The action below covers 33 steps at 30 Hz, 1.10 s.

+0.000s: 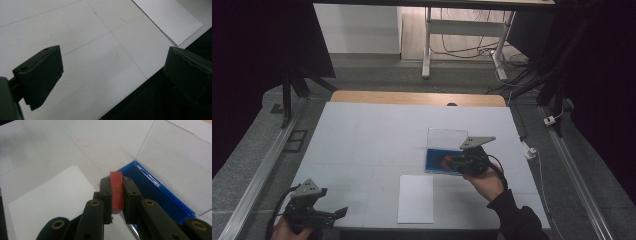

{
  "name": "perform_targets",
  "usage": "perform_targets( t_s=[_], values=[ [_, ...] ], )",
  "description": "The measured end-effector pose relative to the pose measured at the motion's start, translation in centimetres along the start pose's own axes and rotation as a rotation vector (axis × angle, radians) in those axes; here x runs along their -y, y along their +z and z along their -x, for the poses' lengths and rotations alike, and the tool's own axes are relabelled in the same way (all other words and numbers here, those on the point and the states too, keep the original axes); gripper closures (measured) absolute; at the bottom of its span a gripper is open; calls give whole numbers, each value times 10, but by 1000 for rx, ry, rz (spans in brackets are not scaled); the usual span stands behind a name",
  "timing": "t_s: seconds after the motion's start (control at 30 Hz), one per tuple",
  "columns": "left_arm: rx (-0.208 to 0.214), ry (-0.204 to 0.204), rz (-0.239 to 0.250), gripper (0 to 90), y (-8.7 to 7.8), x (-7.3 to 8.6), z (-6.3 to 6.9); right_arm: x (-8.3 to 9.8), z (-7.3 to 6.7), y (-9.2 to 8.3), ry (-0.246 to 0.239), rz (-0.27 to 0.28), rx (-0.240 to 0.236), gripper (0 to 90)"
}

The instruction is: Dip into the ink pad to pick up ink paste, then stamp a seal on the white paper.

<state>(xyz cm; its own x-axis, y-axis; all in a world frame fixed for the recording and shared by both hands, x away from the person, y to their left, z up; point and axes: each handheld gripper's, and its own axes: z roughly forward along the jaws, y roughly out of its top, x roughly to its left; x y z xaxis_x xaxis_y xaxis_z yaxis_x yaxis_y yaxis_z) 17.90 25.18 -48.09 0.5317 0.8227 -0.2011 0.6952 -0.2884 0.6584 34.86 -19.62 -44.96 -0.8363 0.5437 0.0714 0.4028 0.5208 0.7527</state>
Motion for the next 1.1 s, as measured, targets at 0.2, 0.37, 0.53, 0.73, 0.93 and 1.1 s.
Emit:
perform_targets(
  t_s=[0.2,0.37,0.53,0.73,0.93,1.1],
  values=[
    [-1,-1,0,29,0,0,0,0,-6,-1,-5,0,-16,800],
    [-1,0,-1,29,0,0,0,-1,-11,-1,-17,-2,-25,800],
    [-3,0,-1,29,0,0,0,-1,-17,0,-28,-3,-39,800],
    [-1,1,0,29,0,0,0,-1,-23,2,-45,-12,-45,800],
    [-1,2,-1,29,0,0,0,-1,-30,6,-75,-24,-56,800],
    [-2,3,-1,29,0,0,0,-2,-35,9,-83,-37,-64,800]
  ],
)
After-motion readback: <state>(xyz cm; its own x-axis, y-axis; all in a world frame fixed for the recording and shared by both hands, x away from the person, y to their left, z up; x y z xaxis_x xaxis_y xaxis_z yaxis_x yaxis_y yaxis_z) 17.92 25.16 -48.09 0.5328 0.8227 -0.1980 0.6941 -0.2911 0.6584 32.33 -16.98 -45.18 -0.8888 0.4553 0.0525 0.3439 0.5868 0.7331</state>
